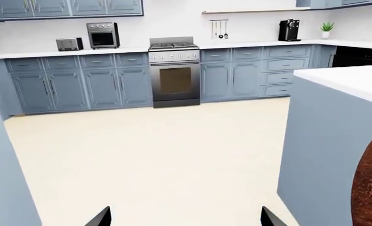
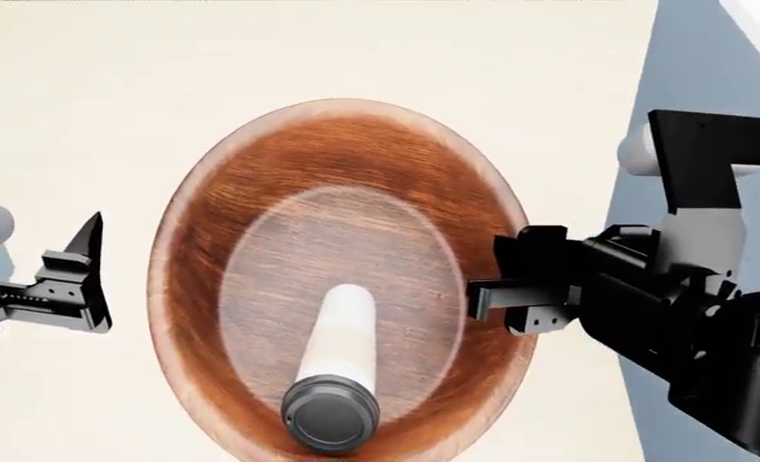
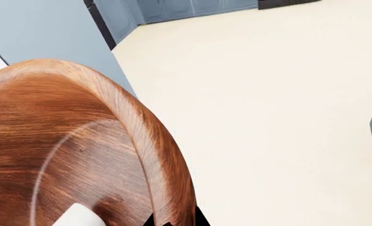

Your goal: Place the cup inside the bowl on the dining table and move the bowl to any counter.

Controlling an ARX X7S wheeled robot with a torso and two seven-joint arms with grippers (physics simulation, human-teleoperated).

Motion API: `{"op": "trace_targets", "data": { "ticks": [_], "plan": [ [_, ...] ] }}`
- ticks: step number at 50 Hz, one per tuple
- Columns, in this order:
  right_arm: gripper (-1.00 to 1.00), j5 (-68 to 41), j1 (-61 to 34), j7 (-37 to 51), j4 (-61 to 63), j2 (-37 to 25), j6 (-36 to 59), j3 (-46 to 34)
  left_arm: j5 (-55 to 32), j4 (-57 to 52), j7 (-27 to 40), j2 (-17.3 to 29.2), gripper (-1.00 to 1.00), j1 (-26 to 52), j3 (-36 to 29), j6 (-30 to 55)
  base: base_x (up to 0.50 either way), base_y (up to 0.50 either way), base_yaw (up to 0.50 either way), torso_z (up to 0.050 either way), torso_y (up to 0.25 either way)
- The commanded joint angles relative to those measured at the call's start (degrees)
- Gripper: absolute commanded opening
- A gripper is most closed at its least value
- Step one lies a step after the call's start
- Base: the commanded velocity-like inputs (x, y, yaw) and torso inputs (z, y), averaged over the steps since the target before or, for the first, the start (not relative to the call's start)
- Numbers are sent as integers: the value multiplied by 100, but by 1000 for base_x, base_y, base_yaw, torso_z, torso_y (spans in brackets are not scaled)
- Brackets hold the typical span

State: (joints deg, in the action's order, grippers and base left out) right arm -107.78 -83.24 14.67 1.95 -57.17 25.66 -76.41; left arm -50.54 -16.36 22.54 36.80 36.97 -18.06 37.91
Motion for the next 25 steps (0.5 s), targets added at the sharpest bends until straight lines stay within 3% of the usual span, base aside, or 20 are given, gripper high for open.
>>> {"op": "trace_targets", "data": {
  "ticks": [1,25],
  "plan": [
    [-100,138,-41,-88,-107,121,-83,144,14,14,-17,1,100,-33,-11,-40,490,304,0,0,0],
    [-100,211,6,-73,-112,121,-161,188,38,50,-53,13,100,-80,-42,-90,498,269,0,0,2]
  ]
}}
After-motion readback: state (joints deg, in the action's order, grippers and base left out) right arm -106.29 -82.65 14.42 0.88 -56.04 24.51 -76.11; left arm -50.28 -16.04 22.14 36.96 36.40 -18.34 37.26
